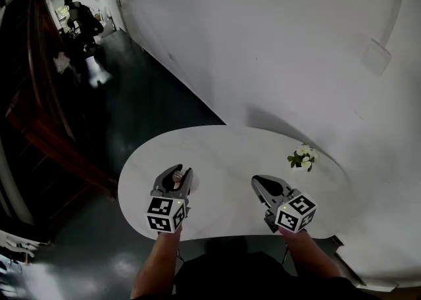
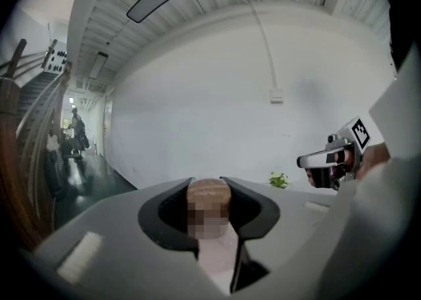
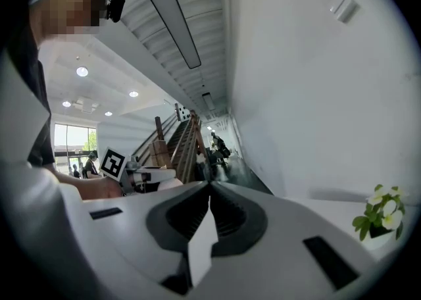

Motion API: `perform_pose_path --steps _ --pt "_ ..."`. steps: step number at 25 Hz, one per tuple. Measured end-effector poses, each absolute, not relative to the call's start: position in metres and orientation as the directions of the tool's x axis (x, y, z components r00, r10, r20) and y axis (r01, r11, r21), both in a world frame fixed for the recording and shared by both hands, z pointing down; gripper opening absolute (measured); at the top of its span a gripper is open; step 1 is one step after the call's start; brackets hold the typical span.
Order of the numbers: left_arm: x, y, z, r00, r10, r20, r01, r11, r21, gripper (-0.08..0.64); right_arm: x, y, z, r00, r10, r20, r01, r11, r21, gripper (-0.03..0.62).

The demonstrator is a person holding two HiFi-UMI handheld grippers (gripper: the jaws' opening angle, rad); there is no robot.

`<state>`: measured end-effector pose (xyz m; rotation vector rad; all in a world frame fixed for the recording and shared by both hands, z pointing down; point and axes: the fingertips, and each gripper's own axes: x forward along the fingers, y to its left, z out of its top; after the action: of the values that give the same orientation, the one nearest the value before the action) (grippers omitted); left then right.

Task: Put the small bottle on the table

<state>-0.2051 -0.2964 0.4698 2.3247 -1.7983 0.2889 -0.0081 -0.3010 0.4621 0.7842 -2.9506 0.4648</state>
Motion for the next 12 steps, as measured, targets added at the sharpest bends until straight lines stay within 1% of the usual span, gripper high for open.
perform_pose_path --steps 6,12 --pt "-0.207 -0.297 0.474 0.310 -0.918 0.248 -0.950 -0.309 0.043 0.121 -0.019 -0.305 0.464 -0.835 -0.534 0.133 -0.549 0.793 -0.263 0.012" --pt "-0.205 -0.302 0.498 0.360 -0.888 0.285 -0.928 -0.372 0.015 0.121 -0.033 -0.305 0.474 -0.816 -0.557 0.152 -0.577 0.773 -0.265 0.012"
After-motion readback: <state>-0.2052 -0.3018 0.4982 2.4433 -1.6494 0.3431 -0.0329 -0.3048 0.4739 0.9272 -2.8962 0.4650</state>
